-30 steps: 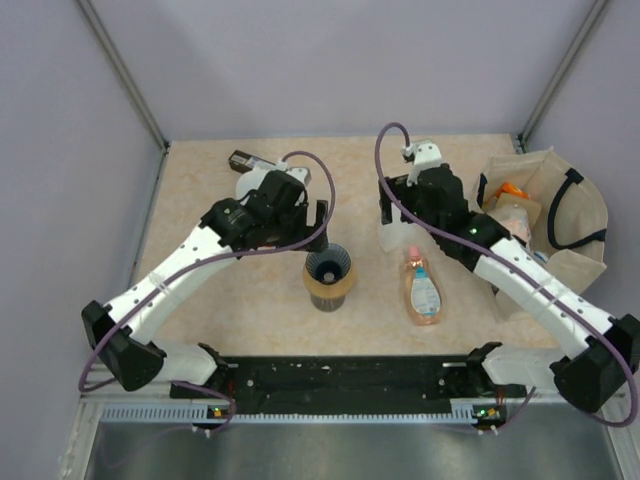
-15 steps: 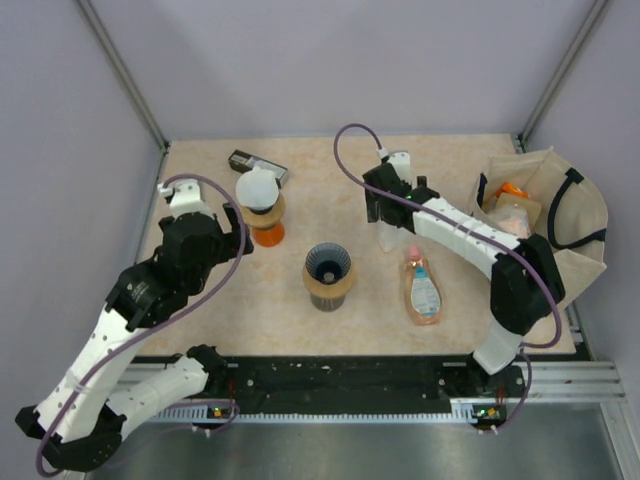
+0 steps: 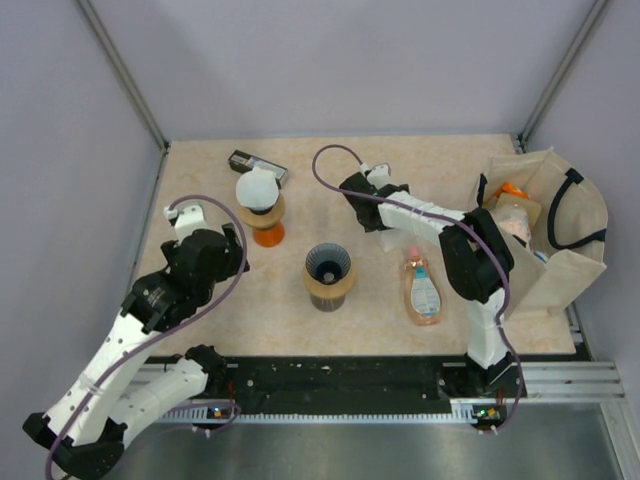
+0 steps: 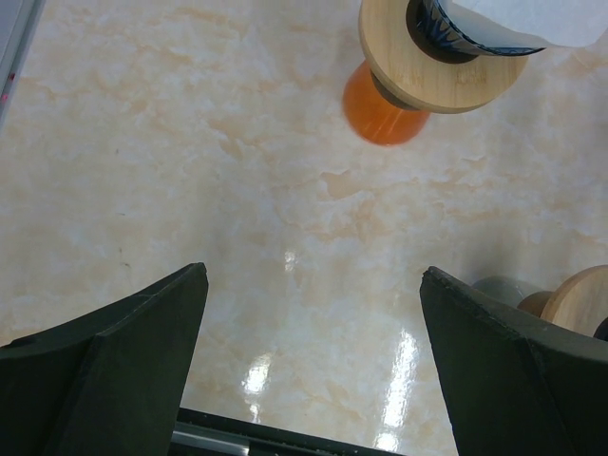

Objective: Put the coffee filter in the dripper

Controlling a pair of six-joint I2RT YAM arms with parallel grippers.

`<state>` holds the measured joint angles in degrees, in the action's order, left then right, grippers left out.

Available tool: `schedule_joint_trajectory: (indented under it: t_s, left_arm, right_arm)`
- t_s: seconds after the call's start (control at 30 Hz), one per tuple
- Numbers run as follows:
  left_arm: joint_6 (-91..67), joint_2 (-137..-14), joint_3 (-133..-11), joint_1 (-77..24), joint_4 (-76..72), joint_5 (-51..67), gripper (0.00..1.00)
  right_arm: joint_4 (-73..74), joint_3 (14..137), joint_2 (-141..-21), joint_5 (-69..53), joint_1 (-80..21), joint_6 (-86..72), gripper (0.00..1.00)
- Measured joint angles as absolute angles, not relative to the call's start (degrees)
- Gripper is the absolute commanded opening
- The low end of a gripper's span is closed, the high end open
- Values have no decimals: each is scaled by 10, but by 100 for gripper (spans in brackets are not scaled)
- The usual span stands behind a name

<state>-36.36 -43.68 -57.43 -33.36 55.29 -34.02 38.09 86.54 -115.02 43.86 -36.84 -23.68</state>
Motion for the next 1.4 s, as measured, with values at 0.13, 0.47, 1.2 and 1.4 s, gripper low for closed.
schedule_joint_trajectory:
  t_s: [0.13, 0.47, 1.2, 1.4]
  left_arm:
    - [-366, -433, -572, -333, 554, -340, 99]
    - [-373, -432, -571, -331, 554, -340, 99]
    - [-355, -398, -562, -330, 528, -299, 99]
    - [-343, -392, -559, -330, 503, -273, 99]
  right_arm:
    - [394, 872, -1174, 448, -371, -236, 73]
    - [417, 874, -1183, 483, -375, -240, 0]
    - [351, 833, -820, 187, -350, -134, 0]
    - [364, 846, -741, -52, -346, -133, 0]
